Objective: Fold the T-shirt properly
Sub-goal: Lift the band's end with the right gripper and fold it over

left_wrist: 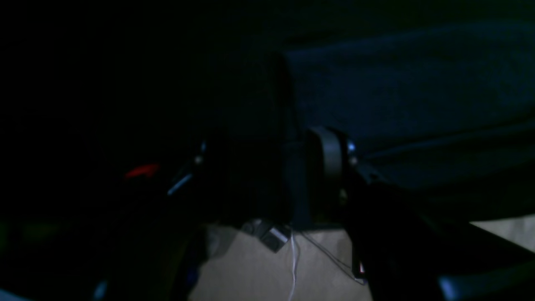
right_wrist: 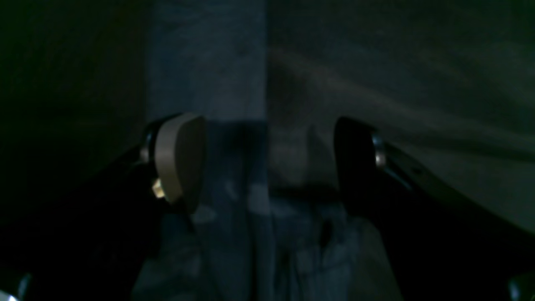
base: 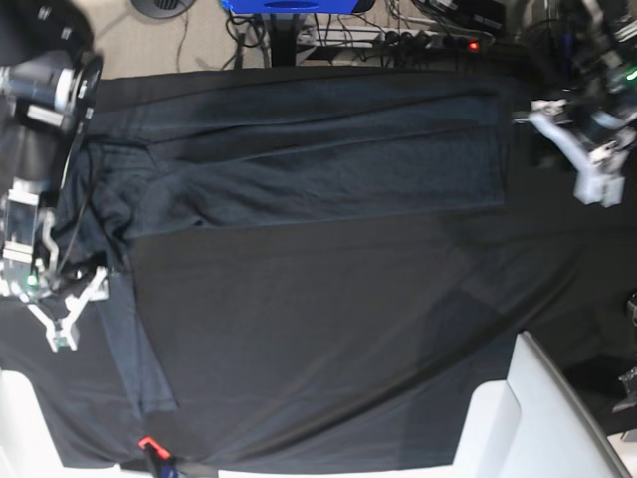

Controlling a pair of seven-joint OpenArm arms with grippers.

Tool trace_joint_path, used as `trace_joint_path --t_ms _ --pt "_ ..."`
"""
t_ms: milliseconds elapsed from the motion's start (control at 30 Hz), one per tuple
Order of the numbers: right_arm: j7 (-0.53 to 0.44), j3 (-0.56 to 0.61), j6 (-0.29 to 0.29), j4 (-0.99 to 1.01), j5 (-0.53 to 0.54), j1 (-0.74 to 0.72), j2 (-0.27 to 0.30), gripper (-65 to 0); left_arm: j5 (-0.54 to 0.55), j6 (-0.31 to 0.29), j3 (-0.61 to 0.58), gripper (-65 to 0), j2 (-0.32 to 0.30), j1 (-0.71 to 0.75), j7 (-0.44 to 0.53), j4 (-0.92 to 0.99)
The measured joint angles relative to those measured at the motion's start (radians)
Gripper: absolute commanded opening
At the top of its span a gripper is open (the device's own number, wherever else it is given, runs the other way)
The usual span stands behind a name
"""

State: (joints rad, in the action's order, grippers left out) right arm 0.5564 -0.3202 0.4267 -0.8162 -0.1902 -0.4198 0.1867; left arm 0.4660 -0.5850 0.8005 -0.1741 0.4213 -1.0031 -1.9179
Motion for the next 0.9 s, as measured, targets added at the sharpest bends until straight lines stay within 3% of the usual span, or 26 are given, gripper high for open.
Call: trace_joint_path --t_ms 133,333,433,533,633,733,900 --pt "-0.119 0.002 0.002 0.172 0.005 -0.056 0.014 -20.3 0.009 -0.040 0.087 -36.0 -0.019 0.013 -0.010 0.004" --pt "-0.188 -0.005 -0.004 0.289 0.003 -0.069 0.054 -21.3 0.005 -0.046 0.176 -36.0 -0.030 0.039 -0.010 0.005" --pt "-0.234 -0.005 0.001 0.321 0.007 -0.072 0.051 -35.7 0.013 -0.046 0.181 -36.0 -0.028 0.034 -0.005 0.005" --pt "-0.244 -0.002 0.008 0.325 0.015 -0.073 0.042 -63.6 0.013 -0.049 0.180 -36.0 -0.028 0.035 -0.006 0.005" --pt "-0.239 -0.003 0.005 0.300 0.004 -0.066 0.042 -62.3 0.011 -0.049 0.179 -36.0 -0.025 0.034 -0.006 0.005" --pt "-0.207 -0.007 0.000 0.140 0.006 0.005 0.035 -65.0 0.011 -0.049 0.179 -36.0 -0.024 0.034 -0.006 0.005" --pt "-0.026 -0.002 0.000 -0.252 0.005 0.180 -0.033 -64.8 0.014 -0.049 0.178 -36.0 -0.027 0.029 -0.006 0.010"
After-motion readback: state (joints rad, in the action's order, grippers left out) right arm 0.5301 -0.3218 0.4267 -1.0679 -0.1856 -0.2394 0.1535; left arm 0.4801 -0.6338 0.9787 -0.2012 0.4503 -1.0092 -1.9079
